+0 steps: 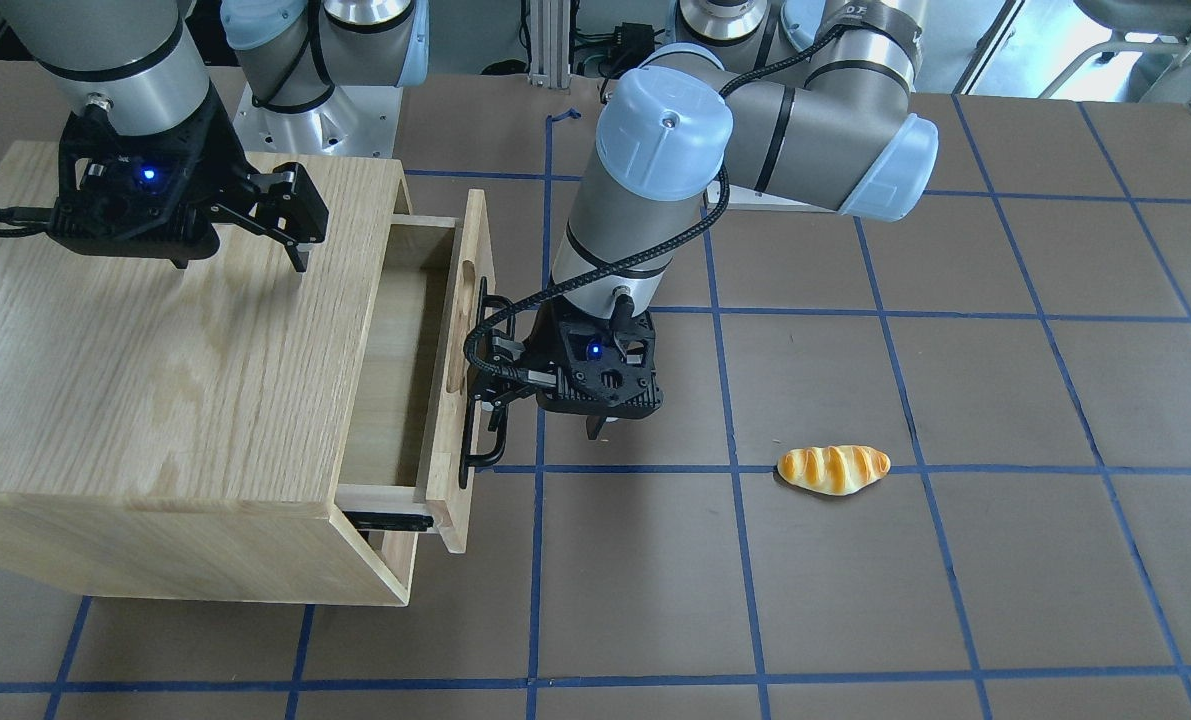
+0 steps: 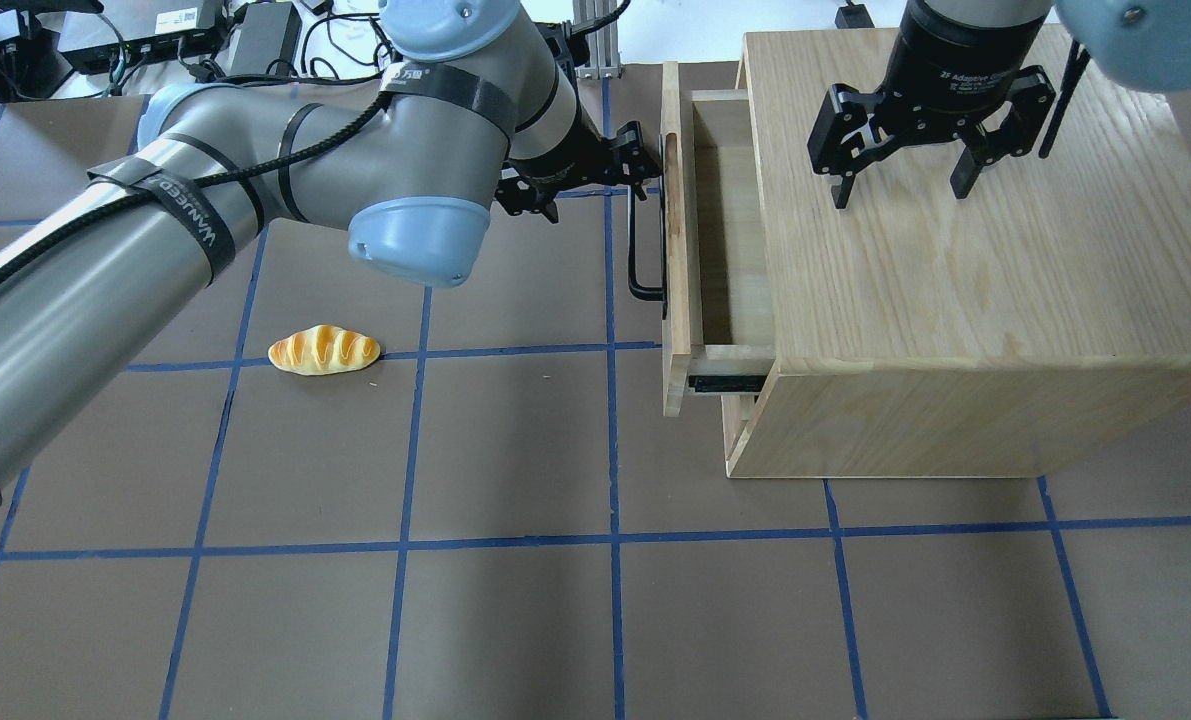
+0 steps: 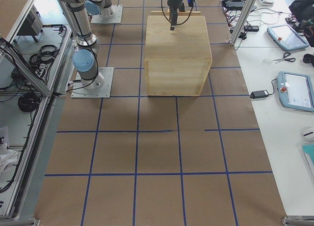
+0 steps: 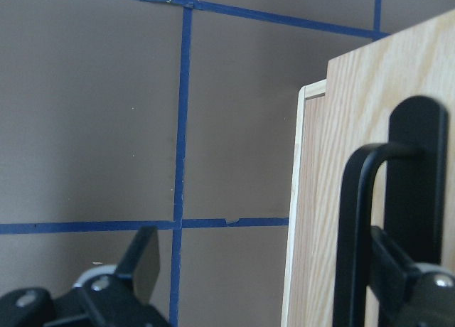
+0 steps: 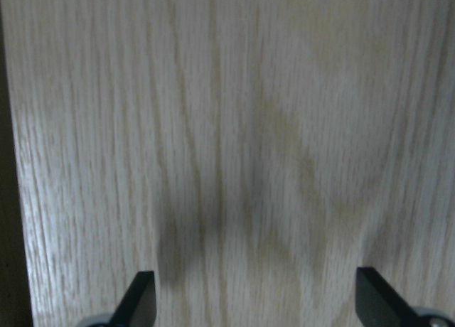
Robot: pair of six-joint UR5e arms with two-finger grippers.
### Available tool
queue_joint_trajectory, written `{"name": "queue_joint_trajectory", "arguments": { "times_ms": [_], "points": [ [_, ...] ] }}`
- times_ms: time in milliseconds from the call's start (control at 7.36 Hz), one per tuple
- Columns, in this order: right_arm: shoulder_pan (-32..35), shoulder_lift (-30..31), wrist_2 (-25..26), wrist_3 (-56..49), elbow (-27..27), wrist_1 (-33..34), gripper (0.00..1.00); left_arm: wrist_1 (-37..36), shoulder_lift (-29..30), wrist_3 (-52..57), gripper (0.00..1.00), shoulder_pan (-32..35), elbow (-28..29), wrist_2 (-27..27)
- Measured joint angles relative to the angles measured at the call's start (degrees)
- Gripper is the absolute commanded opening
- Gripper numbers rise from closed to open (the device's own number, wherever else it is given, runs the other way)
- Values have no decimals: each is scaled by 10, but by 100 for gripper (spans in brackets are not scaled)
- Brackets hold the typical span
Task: Open upper drawer
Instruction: 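Pull the handle with the left gripper, sliding the drawer outward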
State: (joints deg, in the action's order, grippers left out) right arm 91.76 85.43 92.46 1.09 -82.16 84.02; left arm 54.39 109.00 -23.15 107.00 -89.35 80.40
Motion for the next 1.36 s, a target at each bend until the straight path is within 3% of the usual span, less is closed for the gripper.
{"name": "queue_joint_trajectory", "arguments": {
  "times_ms": [1359],
  "points": [
    [0,0,0,0,0,0,100,15,-8,34,100,-41,0,13]
  ]
}}
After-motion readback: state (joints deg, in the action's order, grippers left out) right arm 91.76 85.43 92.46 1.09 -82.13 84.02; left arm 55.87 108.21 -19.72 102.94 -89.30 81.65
